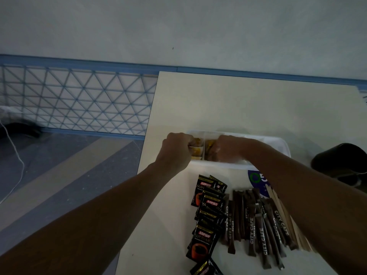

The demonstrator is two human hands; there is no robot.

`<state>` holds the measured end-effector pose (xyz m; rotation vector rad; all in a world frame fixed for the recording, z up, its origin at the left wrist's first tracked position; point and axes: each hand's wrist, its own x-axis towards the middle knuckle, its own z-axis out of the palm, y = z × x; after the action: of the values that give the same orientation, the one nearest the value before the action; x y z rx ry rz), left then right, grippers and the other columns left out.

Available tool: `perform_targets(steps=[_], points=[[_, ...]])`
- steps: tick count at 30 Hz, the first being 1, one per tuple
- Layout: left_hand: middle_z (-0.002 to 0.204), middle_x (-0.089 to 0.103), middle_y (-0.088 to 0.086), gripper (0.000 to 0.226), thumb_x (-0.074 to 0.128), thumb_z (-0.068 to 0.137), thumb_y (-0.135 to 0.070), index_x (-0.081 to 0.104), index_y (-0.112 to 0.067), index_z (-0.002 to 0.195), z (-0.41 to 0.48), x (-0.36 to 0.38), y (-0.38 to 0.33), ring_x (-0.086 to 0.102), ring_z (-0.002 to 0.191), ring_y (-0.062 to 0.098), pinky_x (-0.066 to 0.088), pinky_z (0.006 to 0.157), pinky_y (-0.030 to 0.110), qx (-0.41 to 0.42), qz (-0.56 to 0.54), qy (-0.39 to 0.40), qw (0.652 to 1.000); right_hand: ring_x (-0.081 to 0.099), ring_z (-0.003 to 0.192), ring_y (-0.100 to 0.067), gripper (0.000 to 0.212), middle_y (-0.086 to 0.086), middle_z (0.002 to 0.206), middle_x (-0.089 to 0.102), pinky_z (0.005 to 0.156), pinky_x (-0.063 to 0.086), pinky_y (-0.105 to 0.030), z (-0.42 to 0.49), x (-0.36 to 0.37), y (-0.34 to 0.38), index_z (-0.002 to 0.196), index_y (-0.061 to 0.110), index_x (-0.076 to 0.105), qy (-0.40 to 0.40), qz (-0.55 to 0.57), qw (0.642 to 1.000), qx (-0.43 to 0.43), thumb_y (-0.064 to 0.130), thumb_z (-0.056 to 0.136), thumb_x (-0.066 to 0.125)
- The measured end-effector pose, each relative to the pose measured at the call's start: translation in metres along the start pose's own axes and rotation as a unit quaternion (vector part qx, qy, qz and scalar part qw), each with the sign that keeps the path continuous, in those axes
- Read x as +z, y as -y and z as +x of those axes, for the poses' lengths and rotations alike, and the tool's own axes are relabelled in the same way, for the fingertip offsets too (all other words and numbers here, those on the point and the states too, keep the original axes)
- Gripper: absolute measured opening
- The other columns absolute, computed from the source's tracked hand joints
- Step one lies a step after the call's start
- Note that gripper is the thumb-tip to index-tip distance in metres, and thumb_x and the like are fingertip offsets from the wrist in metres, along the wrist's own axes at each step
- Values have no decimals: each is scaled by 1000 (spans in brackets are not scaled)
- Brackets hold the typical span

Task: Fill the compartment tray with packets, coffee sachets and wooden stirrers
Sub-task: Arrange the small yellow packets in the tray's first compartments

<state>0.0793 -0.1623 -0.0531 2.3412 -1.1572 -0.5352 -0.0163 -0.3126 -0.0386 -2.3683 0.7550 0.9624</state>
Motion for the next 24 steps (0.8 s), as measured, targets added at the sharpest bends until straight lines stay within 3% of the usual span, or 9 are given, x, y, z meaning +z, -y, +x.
perform_targets(steps=[3,8,14,18,21,24], points=[[85,72,5,25,61,83,-1,76,-15,98,0,1,1,66,77,23,42,61,23,-1,-2,-1,1000,65,102,-24,29,-6,114,69,95,54,-40,-2,3,-2,116,15,71,-9,8,1000,-14,22,91,58],[85,72,5,25,62,83,-2,76,-17,97,0,3,2,66,76,24,48,63,26,0,3,-2,1000,66,100,-22,31,-3,112,72,93,56,-37,-8,5,-3,113,17,74,-21,28,999,-30,13,86,59],[91,73,6,25,64,84,-3,75,-18,102,-1,2,1,68,79,24,49,64,25,-1,2,-4,1000,64,105,-16,29,4,116,72,85,44,-22,-16,7,-5,114,23,75,-39,39,997,-57,15,89,61],[91,73,6,26,63,85,-4,75,-18,103,-2,1,1,67,81,26,48,67,26,-2,7,-8,1000,63,105,-24,26,-4,111,70,88,50,-32,-15,4,-4,112,16,74,-23,38,998,-43,25,94,56],[92,73,7,25,61,87,-6,75,-19,103,-3,1,0,66,83,27,51,71,30,-4,5,-15,1000,63,112,-30,31,-11,120,68,95,50,-37,-16,-1,-3,116,10,71,6,64,997,-32,28,93,61],[92,73,6,23,61,87,-7,75,-18,101,-4,1,-1,66,82,25,52,71,30,-5,4,-17,1000,55,123,-22,38,0,131,63,109,40,-44,-22,1,-4,127,23,68,19,40,997,-55,30,89,67]])
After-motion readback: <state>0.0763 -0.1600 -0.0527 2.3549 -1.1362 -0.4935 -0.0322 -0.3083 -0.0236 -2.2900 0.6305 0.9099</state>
